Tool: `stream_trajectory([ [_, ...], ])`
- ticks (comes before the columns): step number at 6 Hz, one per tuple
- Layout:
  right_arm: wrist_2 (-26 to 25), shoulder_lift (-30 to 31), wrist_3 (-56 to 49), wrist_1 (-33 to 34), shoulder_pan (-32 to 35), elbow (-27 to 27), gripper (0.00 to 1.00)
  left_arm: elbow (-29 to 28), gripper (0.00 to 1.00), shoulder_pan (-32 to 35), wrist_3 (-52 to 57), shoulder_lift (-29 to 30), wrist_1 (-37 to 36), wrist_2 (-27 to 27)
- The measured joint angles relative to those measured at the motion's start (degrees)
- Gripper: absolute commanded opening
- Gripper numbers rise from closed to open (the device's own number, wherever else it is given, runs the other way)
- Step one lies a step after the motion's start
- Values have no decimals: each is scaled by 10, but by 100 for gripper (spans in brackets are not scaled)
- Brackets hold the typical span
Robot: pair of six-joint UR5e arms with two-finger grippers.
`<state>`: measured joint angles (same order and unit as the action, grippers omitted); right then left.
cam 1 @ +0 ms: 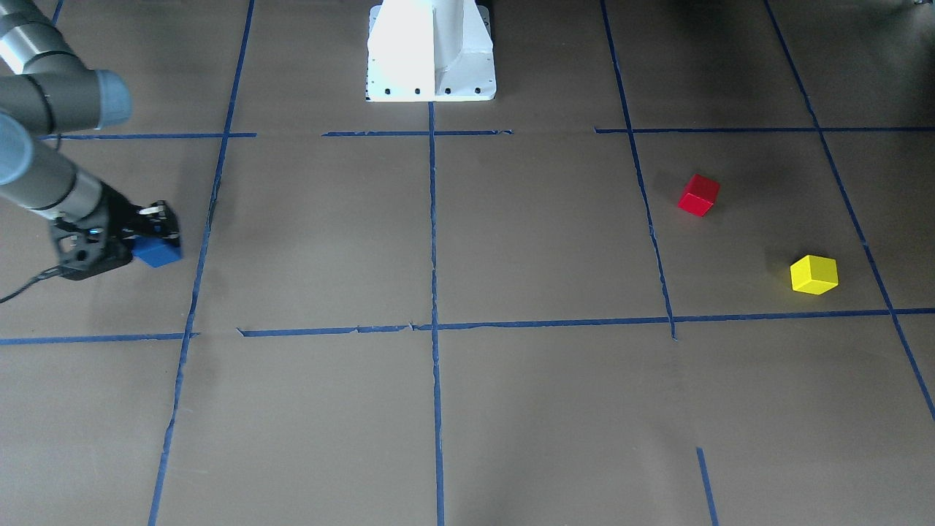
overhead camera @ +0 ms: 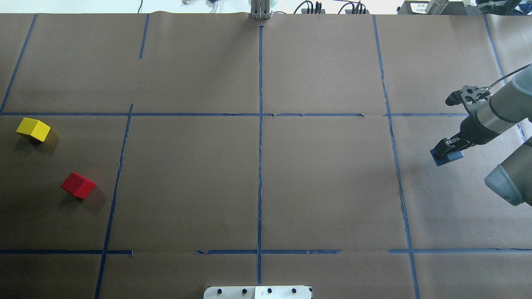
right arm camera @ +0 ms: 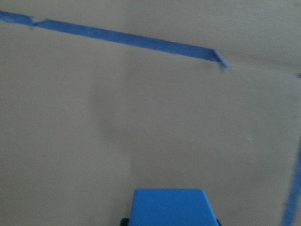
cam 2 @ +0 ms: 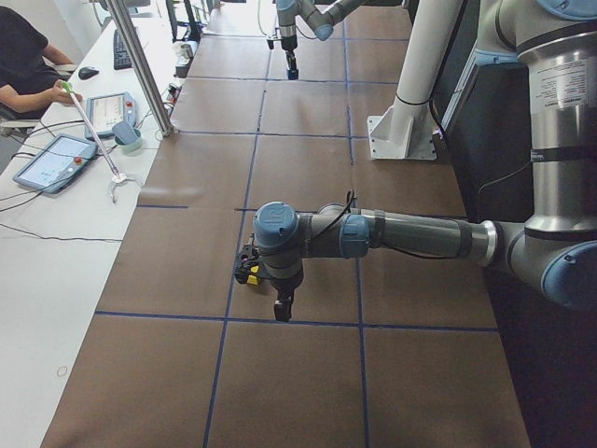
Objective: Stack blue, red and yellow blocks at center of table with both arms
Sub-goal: 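Carry the blue cube with the right gripper to the table center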
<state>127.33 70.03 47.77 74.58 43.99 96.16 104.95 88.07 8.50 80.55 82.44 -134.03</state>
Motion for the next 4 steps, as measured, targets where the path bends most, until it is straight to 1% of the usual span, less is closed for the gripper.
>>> stream_trajectory([
  [2, -50, -138, 134, 5, -56, -76, 0, 1, 100, 0, -1, 0, 0, 0],
  [4, -85, -225, 216, 6, -78, -147, 0, 4, 100, 0, -1, 0, 0, 0],
])
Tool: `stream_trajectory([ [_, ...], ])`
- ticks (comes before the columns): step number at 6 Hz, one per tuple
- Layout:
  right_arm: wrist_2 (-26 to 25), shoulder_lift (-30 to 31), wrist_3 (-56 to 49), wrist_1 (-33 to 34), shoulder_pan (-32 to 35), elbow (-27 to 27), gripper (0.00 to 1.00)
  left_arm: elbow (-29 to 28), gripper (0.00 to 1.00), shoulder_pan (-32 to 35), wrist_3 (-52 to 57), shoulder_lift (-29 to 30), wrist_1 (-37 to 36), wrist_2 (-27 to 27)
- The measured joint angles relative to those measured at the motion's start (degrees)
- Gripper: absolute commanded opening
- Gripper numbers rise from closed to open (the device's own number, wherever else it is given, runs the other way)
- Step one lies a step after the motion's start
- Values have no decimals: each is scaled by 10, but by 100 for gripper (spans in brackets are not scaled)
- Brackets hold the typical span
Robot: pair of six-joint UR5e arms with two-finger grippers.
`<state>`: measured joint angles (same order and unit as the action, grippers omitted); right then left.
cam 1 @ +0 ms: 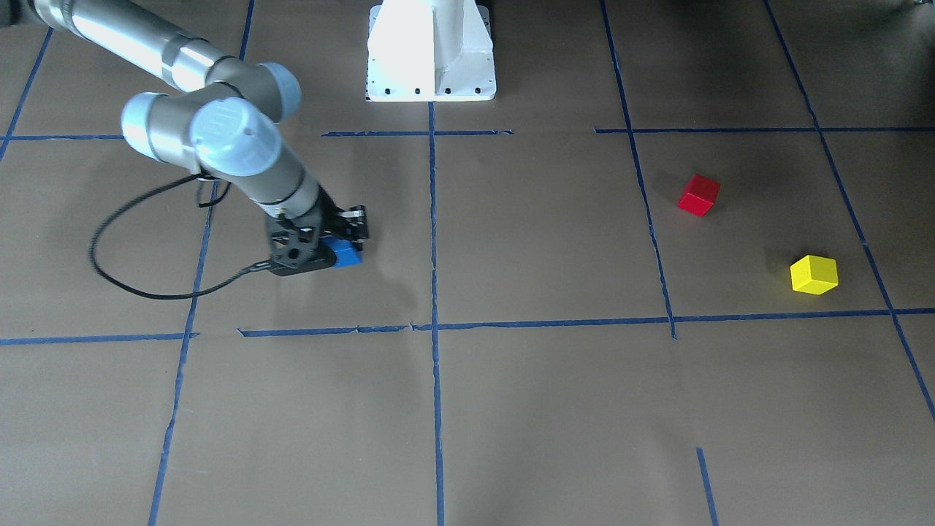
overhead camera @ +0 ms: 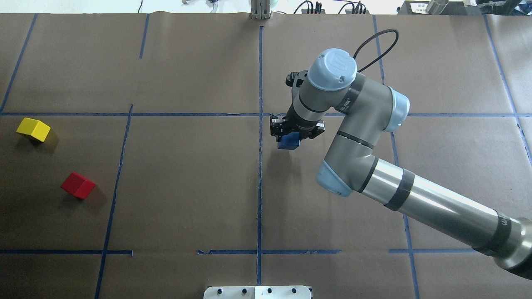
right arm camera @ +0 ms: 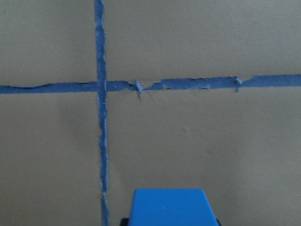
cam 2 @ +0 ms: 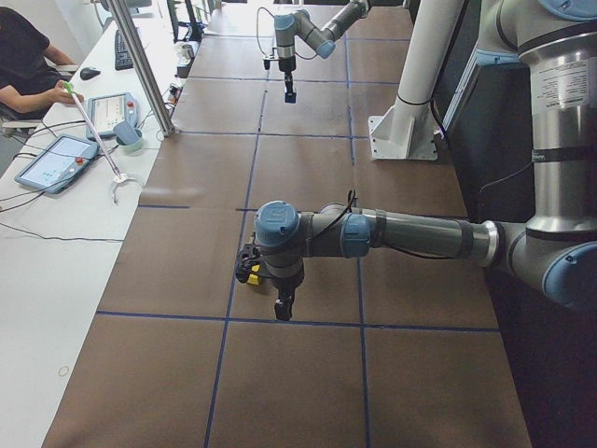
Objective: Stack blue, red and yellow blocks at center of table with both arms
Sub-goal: 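Carry the blue cube with the right gripper to the table center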
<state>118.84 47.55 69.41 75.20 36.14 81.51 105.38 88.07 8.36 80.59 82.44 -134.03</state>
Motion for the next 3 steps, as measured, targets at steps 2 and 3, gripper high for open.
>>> stream_trajectory([
  [2, -22, -49, 54, 1, -16, -52, 2, 2, 100, 0, 0, 0, 0, 0],
  [3, -26, -54, 57, 1, -24, -62, 2, 3, 100, 0, 0, 0, 0, 0],
])
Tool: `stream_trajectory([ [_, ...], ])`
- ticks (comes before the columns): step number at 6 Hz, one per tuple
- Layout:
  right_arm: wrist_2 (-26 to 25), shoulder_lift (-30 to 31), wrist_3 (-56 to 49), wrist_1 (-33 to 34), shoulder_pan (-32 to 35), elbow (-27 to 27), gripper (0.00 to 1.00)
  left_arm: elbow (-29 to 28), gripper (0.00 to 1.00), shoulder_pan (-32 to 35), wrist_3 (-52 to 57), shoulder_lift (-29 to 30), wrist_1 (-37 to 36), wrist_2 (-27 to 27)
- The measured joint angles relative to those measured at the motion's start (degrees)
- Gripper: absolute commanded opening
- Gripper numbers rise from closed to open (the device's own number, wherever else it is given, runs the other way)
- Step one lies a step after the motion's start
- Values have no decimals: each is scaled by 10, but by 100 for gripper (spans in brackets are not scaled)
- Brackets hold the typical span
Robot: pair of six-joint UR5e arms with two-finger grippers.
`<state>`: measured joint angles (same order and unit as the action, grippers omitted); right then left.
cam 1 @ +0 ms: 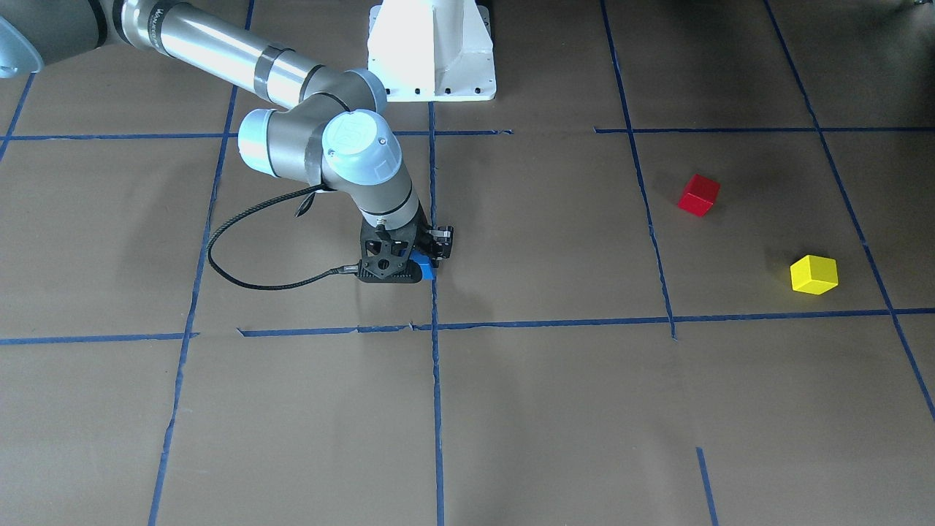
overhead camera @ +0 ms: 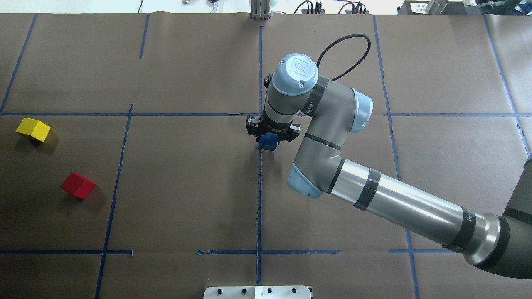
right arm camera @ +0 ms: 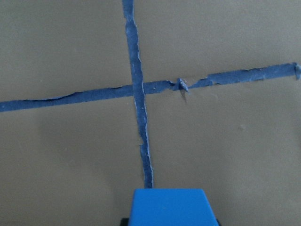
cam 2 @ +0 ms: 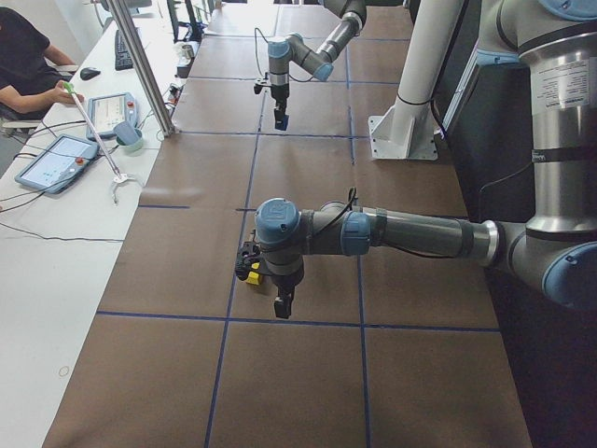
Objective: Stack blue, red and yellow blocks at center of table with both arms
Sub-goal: 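Carry the blue cube with the right gripper to the table center, then release the blue cube and raise the right gripper away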
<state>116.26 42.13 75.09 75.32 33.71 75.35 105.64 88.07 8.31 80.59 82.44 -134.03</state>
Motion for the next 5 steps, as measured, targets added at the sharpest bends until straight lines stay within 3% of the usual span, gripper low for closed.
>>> stream_trajectory([
  [1, -5, -3, -6, 0, -7, -6, 5, 0, 100, 0, 0, 0, 0, 0],
  [2, -12, -9, -15, 0, -12, -15, 79, 0, 100, 0, 0, 0, 0, 0],
  [3, -16, -16, -24, 1, -15, -24, 100, 0, 100, 1, 0, 0, 0, 0],
  [5, -52, -24, -41, 7, -30, -28, 100, 0, 100, 1, 1, 0, 0, 0],
])
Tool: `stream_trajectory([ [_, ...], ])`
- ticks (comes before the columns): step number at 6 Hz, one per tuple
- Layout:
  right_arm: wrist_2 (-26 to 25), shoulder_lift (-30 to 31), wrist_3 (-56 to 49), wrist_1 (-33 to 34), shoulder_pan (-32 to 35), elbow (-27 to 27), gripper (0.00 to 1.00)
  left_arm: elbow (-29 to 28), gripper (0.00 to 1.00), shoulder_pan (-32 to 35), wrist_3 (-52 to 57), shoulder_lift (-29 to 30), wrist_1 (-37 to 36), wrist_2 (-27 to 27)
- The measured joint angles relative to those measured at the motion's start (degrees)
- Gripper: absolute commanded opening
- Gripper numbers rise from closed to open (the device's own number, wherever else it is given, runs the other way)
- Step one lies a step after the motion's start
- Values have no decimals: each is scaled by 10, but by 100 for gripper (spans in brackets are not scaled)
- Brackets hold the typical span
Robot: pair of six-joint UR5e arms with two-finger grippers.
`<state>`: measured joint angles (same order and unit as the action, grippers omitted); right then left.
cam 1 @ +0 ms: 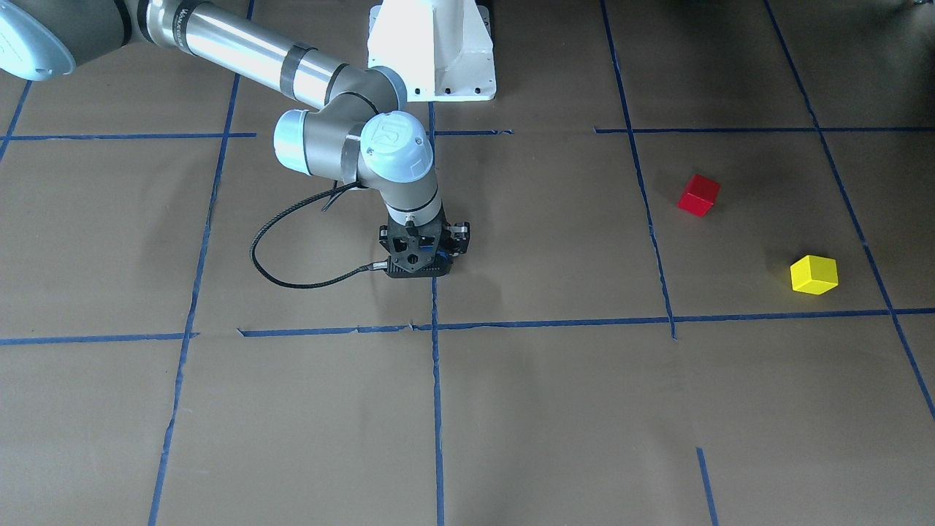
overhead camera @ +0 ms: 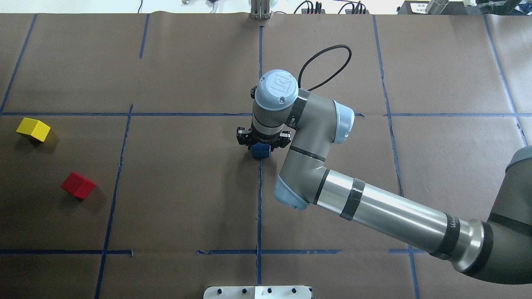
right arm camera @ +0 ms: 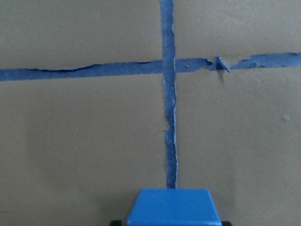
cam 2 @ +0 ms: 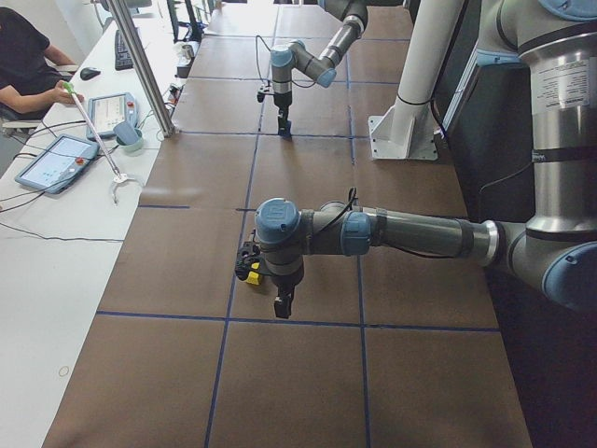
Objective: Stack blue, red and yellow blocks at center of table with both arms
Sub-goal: 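Release the blue cube and raise the right gripper away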
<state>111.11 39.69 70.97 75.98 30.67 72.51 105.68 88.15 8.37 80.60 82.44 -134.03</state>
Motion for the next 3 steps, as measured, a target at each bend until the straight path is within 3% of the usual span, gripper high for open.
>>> stream_trajectory([
  [2, -5, 2, -41, 49, 14, 50, 100, 0, 100, -1, 0, 0, 0, 0],
  [3, 31, 21, -62, 98, 51, 114, 100, 1, 100, -9, 0, 1, 9, -8],
])
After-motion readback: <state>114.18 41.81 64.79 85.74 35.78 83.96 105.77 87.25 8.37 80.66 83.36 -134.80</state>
